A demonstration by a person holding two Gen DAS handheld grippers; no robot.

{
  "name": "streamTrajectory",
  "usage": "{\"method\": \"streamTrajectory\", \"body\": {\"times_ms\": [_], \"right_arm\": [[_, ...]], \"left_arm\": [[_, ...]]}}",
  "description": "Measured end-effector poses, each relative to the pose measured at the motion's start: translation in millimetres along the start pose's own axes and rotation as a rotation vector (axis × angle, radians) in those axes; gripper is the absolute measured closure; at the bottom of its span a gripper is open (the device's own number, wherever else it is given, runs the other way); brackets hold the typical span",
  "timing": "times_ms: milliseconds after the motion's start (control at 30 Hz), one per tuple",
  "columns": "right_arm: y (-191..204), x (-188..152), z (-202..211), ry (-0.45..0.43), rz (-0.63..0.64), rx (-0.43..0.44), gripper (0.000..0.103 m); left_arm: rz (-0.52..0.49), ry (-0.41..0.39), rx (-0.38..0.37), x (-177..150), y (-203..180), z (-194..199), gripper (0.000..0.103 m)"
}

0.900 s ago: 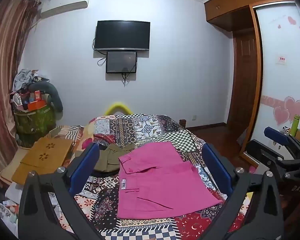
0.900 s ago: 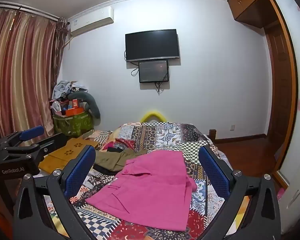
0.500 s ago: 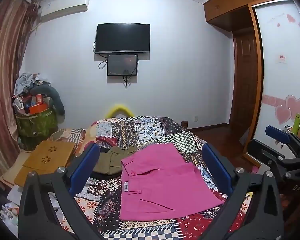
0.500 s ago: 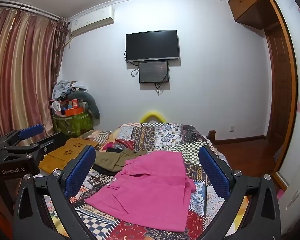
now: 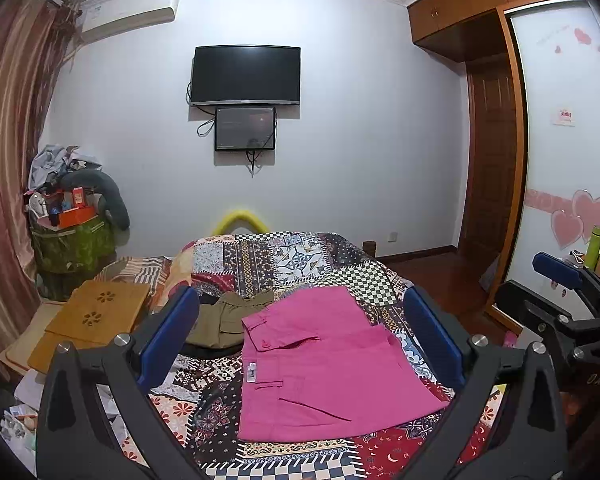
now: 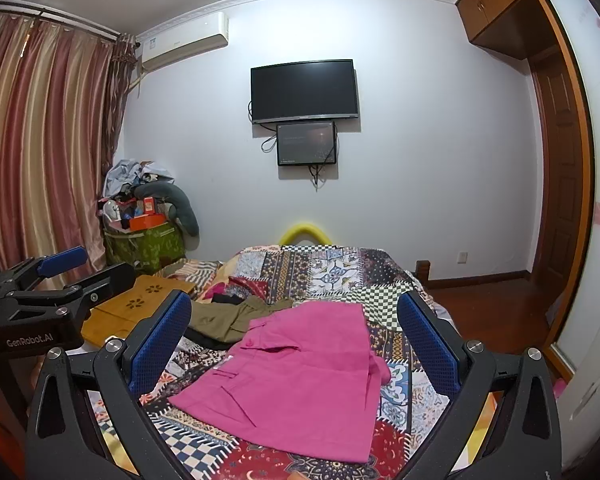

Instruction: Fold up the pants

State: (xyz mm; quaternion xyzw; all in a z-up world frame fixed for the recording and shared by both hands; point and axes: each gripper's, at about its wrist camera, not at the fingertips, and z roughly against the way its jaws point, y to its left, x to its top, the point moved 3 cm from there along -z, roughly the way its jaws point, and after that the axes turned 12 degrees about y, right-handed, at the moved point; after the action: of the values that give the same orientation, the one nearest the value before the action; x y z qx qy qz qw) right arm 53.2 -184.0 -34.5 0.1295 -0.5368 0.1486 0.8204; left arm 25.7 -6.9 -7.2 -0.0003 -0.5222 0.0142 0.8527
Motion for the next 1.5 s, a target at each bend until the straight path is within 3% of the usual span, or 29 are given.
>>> {"method": "streamTrajectory", "body": {"times_ms": [1500], "right_arm": [[-5.3,0.7,2.4,0.000,-0.019,-0.007,0.001]], "left_arm": [[-0.004,-0.013,0.008,3.5,1.1,0.4,0.000]]}}
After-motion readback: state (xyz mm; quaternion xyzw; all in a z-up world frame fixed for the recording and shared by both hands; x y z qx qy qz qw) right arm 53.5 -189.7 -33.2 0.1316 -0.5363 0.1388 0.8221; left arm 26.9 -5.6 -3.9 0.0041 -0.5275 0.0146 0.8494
